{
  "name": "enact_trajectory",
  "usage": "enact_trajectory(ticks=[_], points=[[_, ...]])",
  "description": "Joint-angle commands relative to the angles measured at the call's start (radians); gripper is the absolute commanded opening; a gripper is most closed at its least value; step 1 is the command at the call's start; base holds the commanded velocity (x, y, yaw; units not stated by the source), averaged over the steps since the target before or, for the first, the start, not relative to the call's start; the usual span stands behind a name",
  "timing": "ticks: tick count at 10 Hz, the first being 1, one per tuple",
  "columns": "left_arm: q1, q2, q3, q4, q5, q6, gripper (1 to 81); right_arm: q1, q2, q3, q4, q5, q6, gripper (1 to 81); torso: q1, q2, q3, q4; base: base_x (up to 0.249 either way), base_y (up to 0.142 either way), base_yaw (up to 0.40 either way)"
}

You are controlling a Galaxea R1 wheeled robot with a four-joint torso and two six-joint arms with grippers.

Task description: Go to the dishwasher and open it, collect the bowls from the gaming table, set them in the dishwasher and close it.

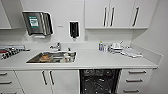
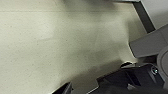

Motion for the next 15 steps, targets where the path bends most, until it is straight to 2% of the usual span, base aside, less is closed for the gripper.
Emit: enact_trajectory(ticks=[1, 3, 10, 11, 12, 13, 15], points=[[-0.007, 0.057, -0.087, -0.002, 0.027, -0.003, 81.1, 0.021, 0.023, -0.083, -0.033, 0.045, -0.036, 81.1, -0.06, 0.094, 0.0, 0.0, 0.0, 0.0, 0.0], [0.028, 0.108, -0.142, -0.002, 0.027, -0.003, 81.1, -0.008, 0.048, -0.126, -0.043, 0.07, -0.048, 81.1, -0.111, 0.172, 0.0, 0.0, 0.0, 0.0, 0.0], [0.117, 0.289, -0.355, 0.0, 0.007, -0.002, 81.1, -0.066, 0.194, -0.299, -0.11, 0.071, -0.048, 81.1, -0.277, 0.431, 0.0, 0.0, 0.0, 0.0, 0.0], [0.122, 0.306, -0.37, -0.002, 0.005, -0.002, 81.1, -0.069, 0.204, -0.313, -0.115, 0.071, -0.048, 81.1, -0.365, 0.569, 0.061, 0.0, 0.0, 0.0, 0.0], [0.129, 0.313, -0.372, 0.003, 0.005, -0.002, 81.1, -0.073, 0.209, -0.318, -0.115, 0.075, -0.047, 81.1, -0.324, 0.504, 0.07, 0.0, 0.0, 0.0, 0.0], [0.134, 0.321, -0.372, 0.006, 0.005, -0.002, 81.1, -0.076, 0.214, -0.332, -0.112, 0.097, -0.047, 81.1, -0.345, 0.537, 0.087, 0.0, 0.0, 0.0, 0.0], [0.145, 0.333, -0.381, 0.007, 0.005, -0.002, 81.1, -0.08, 0.24, -0.371, -0.113, 0.11, -0.048, 81.1, -0.389, 0.606, 0.153, 0.0, 0.0, 0.0, 0.0]])
